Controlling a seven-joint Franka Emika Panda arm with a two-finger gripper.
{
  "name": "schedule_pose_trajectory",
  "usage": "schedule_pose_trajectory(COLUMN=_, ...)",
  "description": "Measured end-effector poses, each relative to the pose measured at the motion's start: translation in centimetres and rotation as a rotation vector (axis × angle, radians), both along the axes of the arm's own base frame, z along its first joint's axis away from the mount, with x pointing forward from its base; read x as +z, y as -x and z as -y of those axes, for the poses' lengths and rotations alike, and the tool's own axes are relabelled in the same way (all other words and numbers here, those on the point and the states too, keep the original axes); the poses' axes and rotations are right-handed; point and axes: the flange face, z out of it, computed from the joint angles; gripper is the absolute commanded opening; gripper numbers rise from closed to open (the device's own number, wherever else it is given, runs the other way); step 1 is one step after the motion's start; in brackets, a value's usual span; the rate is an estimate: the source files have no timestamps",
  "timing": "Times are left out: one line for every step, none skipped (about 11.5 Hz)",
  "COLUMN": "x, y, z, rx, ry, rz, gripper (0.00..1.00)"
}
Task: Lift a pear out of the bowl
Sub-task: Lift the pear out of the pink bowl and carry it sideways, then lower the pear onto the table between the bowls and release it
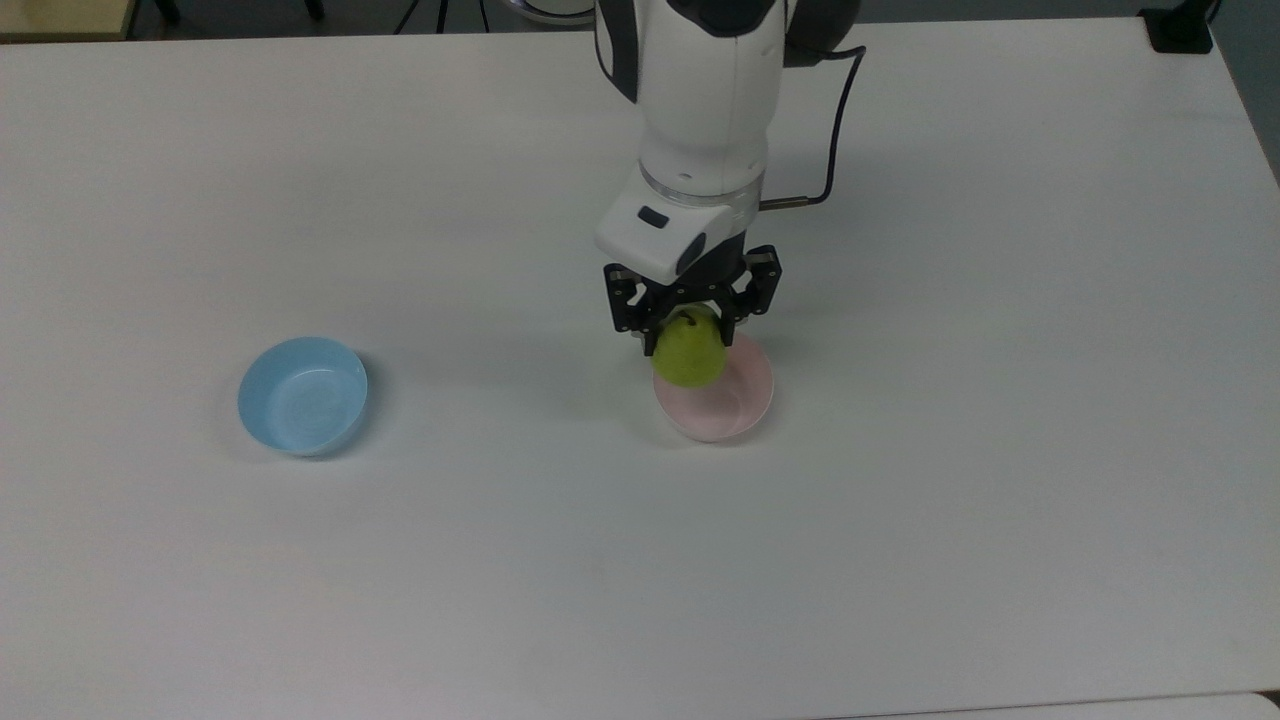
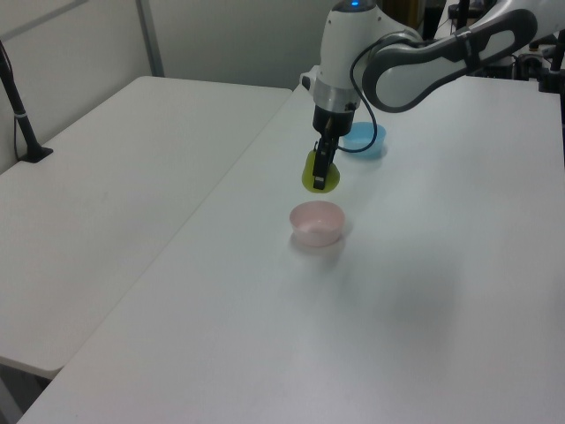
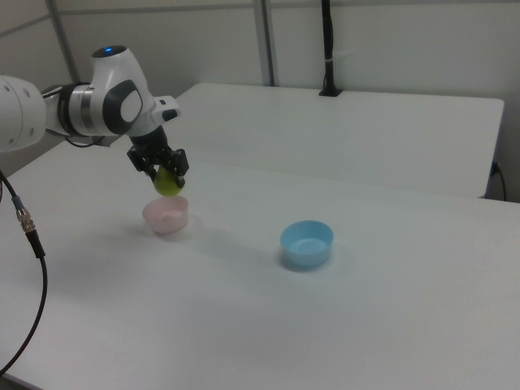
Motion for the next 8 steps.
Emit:
schedule_pose_trajectory(x=0.2, y=-0.2, z=1.2, rx=-0.017, ry=0.000, rz=0.004, gripper=0.38)
schedule_pose_trajectory(x=0.2, y=-0.6, z=2.8, rx=-0.040, ry=0.002, rz=0.004, gripper=0.38)
schedule_pose_trajectory(x=0.1, y=-0.9, z=4.7, rx=-0.063, ry=0.006, rz=0.002, gripper=0.38)
schedule_pose_trajectory(x=-0.3, y=-1.3, z=6.9, rx=-0.076, ry=0.013, rz=-0.003, gripper=0.38)
schedule_pose_trajectory(x=-0.7, y=-1.6, z=8.6, rx=-0.085, ry=0.016, rz=-0.006, gripper=0.38)
schedule_pose_trajectory(x=-1.2, y=-2.0, z=10.0, rx=-0.094, ry=0.017, rz=0.006, gripper=0.38)
schedule_pose_trajectory(x=-1.8, y=-2.3, z=10.9, rx=-0.092, ry=0.027, rz=0.018, gripper=0.39)
schedule_pose_trajectory(x=-2.9, y=-2.6, z=11.3, rx=-0.087, ry=0.043, rz=0.017, gripper=0.40)
